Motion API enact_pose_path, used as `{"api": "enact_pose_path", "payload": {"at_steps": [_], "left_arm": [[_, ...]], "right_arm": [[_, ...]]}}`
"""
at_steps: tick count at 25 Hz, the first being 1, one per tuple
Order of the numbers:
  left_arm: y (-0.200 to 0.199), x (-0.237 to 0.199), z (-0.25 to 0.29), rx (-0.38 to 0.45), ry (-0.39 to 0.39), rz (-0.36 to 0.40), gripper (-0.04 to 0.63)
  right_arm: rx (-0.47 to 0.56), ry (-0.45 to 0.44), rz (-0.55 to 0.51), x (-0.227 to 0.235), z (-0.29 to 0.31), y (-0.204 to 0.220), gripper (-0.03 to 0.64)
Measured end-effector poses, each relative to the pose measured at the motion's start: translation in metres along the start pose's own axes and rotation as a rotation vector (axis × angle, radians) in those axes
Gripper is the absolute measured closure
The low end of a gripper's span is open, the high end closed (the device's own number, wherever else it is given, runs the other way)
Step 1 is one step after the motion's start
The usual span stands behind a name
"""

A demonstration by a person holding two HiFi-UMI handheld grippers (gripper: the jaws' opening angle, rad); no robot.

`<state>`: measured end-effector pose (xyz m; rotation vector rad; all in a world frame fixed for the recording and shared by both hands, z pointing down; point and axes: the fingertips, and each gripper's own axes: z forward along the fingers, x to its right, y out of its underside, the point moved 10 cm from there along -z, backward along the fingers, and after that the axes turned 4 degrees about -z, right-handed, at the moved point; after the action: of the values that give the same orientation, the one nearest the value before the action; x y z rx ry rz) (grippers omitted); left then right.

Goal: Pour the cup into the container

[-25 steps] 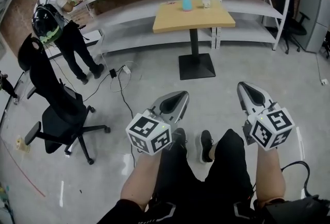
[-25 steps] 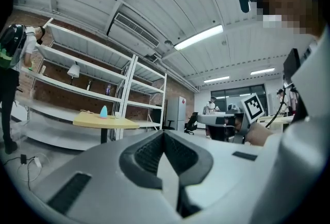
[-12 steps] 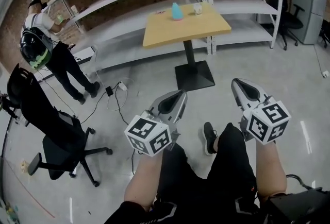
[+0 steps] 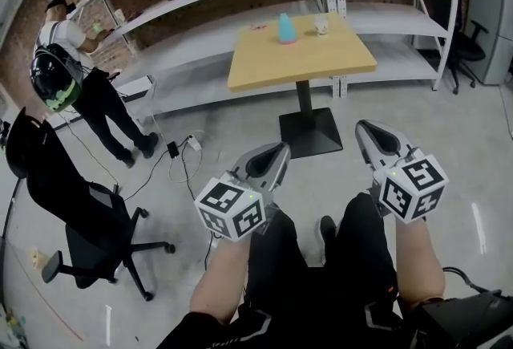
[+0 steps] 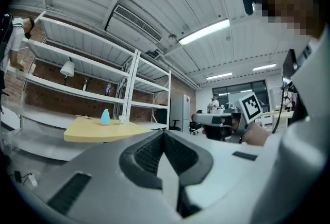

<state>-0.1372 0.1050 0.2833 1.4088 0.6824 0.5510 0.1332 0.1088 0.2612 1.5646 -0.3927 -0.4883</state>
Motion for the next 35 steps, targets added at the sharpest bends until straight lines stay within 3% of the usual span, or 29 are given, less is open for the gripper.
{"api": "enact_pose_path", "payload": {"at_steps": [4, 11, 27, 35], "left_arm": [[0.000, -0.026, 0.023, 0.006, 0.007, 0.005, 0.595], [0.012, -0.083, 0.070, 0.023, 0.020, -0.062, 0.595], [-0.007, -0.143, 0.097, 0.023, 0.067, -0.036, 0.595], [0.010, -0.175, 0.141, 0.003, 0.016, -0.091, 0.595]], "right_arm": [[-0.013, 0.020, 0.012, 0.021, 0.026, 0.008, 0.617], [-0.048, 0.053, 0.027, 0.052, 0.072, 0.027, 0.615], [-0.031, 0.112, 0.003, 0.059, 0.126, 0.018, 0.615], [-0.091, 0.031, 0.021, 0.097, 0.169, 0.040, 0.617]]}}
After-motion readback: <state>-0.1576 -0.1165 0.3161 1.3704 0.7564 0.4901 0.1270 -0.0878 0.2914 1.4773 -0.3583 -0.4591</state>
